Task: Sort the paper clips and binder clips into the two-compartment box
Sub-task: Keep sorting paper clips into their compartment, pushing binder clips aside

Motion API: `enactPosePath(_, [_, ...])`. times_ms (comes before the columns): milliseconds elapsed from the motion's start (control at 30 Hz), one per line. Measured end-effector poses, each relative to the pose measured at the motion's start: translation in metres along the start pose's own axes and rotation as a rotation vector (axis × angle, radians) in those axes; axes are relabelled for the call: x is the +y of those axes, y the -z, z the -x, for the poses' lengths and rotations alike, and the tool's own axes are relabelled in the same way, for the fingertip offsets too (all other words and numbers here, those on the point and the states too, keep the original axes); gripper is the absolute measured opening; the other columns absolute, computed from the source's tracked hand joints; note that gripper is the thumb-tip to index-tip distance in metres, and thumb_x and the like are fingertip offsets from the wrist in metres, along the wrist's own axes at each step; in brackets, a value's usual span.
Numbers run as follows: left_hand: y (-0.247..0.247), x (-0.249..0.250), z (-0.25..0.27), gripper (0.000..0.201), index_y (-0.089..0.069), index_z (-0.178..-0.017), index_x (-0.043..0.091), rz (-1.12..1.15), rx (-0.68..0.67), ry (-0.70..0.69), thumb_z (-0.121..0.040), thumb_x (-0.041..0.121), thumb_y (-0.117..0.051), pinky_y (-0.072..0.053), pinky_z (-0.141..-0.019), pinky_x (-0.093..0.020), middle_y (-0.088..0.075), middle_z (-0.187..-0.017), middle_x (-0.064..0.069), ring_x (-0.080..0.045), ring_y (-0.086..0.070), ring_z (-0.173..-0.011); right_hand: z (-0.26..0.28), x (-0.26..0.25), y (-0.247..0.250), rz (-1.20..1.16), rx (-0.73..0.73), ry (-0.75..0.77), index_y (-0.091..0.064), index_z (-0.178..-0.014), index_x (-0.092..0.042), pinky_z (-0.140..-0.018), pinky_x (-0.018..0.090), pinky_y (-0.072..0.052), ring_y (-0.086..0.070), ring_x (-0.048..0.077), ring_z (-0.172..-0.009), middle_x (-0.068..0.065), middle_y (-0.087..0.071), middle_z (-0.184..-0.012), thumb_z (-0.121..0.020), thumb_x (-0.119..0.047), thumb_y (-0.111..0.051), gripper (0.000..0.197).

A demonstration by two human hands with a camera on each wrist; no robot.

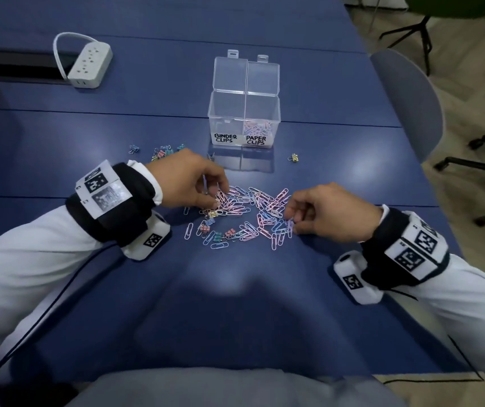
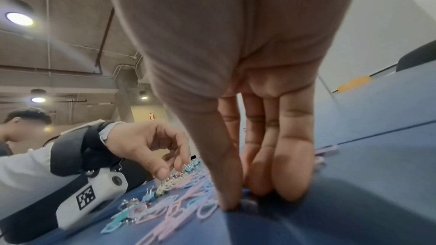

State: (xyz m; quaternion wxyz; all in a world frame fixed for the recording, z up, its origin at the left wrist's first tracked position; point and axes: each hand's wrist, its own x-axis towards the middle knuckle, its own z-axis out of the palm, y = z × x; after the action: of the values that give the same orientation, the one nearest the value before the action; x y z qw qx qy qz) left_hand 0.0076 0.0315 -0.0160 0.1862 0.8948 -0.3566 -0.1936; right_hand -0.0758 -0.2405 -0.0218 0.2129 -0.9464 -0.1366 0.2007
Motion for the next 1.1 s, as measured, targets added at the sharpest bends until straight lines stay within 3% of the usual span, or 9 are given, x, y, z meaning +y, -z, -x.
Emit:
enactPosePath(200, [0.009, -0.01, 0.011, 0.019, -0.069, -0.093, 0.032, 0.012, -0.059, 0.044, -0.075, 0.028, -0.077, -0.046, -0.067, -0.011, -0.071, -0.07, 0.014, -0.003, -0.064, -0.065, -0.023, -0.015, 0.007, 0.007, 0.078, 0.115, -0.07, -0.093, -0.023, -0.067, 0.004, -0.042, -0.056, -0.008, -0.063, -0.01, -0.066, -0.079, -0.077, -0.014, -0.073, 0.018])
enactPosePath(333, [0.007, -0.01, 0.018, 0.016, -0.071, -0.093, 0.03, -0.003, -0.038, 0.043, -0.078, 0.035, -0.074, -0.042, -0.062, -0.006, -0.07, -0.069, 0.013, -0.002, -0.062, -0.064, -0.03, -0.031, 0.007, 0.043, 0.137, 0.224, -0.07, -0.098, -0.026, -0.079, 0.029, -0.051, -0.059, 0.009, -0.075, -0.006, -0.061, -0.09, -0.076, -0.025, -0.074, 0.023])
enactPosePath(467, [0.005, -0.005, 0.019, 0.019, -0.071, -0.089, 0.031, -0.001, -0.076, 0.055, -0.073, 0.039, -0.078, -0.041, -0.061, -0.003, -0.07, -0.071, 0.013, -0.002, -0.063, -0.063, -0.048, -0.054, -0.003, 0.172, 0.074, 0.263, -0.062, -0.12, -0.034, -0.093, 0.04, -0.048, -0.056, 0.015, -0.106, -0.003, -0.059, -0.115, -0.081, -0.041, -0.067, 0.04])
enactPosePath(533, [0.005, -0.006, 0.019, 0.019, -0.072, -0.086, 0.03, -0.011, -0.073, 0.06, -0.071, 0.039, -0.08, -0.04, -0.06, -0.004, -0.069, -0.071, 0.012, -0.003, -0.063, -0.063, -0.058, -0.065, -0.007, 0.289, 0.007, 0.284, -0.049, -0.135, -0.034, -0.104, 0.039, -0.04, -0.045, 0.019, -0.127, -0.002, -0.05, -0.137, -0.086, -0.041, -0.062, 0.051])
enactPosePath(600, [0.006, -0.008, 0.02, 0.018, -0.073, -0.083, 0.028, -0.021, -0.069, 0.07, -0.071, 0.038, -0.08, -0.04, -0.06, -0.003, -0.069, -0.07, 0.011, -0.002, -0.063, -0.062, -0.065, -0.071, -0.01, 0.388, -0.057, 0.298, -0.039, -0.141, -0.035, -0.107, 0.042, -0.038, -0.037, 0.021, -0.134, -0.004, -0.04, -0.149, -0.09, -0.036, -0.057, 0.054])
enactPosePath(733, [0.011, -0.018, 0.029, 0.016, -0.074, -0.083, 0.03, -0.045, -0.042, 0.068, -0.073, 0.042, -0.077, -0.041, -0.062, -0.003, -0.07, -0.071, 0.013, -0.002, -0.063, -0.067, -0.058, -0.062, -0.01, 0.403, -0.038, 0.31, -0.052, -0.132, -0.034, -0.1, 0.04, -0.045, -0.046, 0.021, -0.128, -0.01, -0.05, -0.14, -0.092, -0.027, -0.049, 0.041])
enactPosePath(833, [0.011, -0.022, 0.036, 0.018, -0.073, -0.089, 0.032, -0.036, -0.045, 0.074, -0.074, 0.042, -0.076, -0.042, -0.062, -0.003, -0.07, -0.076, 0.012, -0.004, -0.063, -0.066, -0.048, -0.053, -0.004, 0.351, -0.011, 0.264, -0.061, -0.123, -0.034, -0.099, 0.037, -0.046, -0.049, 0.018, -0.125, -0.01, -0.055, -0.136, -0.09, -0.026, -0.053, 0.035])
enactPosePath(933, [0.011, -0.024, 0.039, 0.023, -0.072, -0.092, 0.033, -0.013, -0.048, 0.075, -0.071, 0.038, -0.08, -0.046, -0.063, -0.007, -0.069, -0.078, 0.012, -0.005, -0.063, -0.065, -0.047, -0.055, 0.001, 0.326, 0.051, 0.273, -0.064, -0.118, -0.034, -0.097, 0.034, -0.043, -0.05, 0.016, -0.123, -0.006, -0.056, -0.133, -0.089, -0.034, -0.058, 0.03])
enactPosePath(1100, [0.006, -0.025, 0.037, 0.019, -0.073, -0.091, 0.029, -0.046, -0.044, 0.087, -0.072, 0.032, -0.079, -0.043, -0.061, -0.005, -0.07, -0.076, 0.011, -0.002, -0.061, -0.067, -0.064, -0.079, -0.003, 0.301, 0.133, 0.297, -0.067, -0.109, -0.035, -0.086, 0.038, -0.049, -0.052, 0.018, -0.112, -0.004, -0.06, -0.113, -0.084, -0.047, -0.061, 0.029])
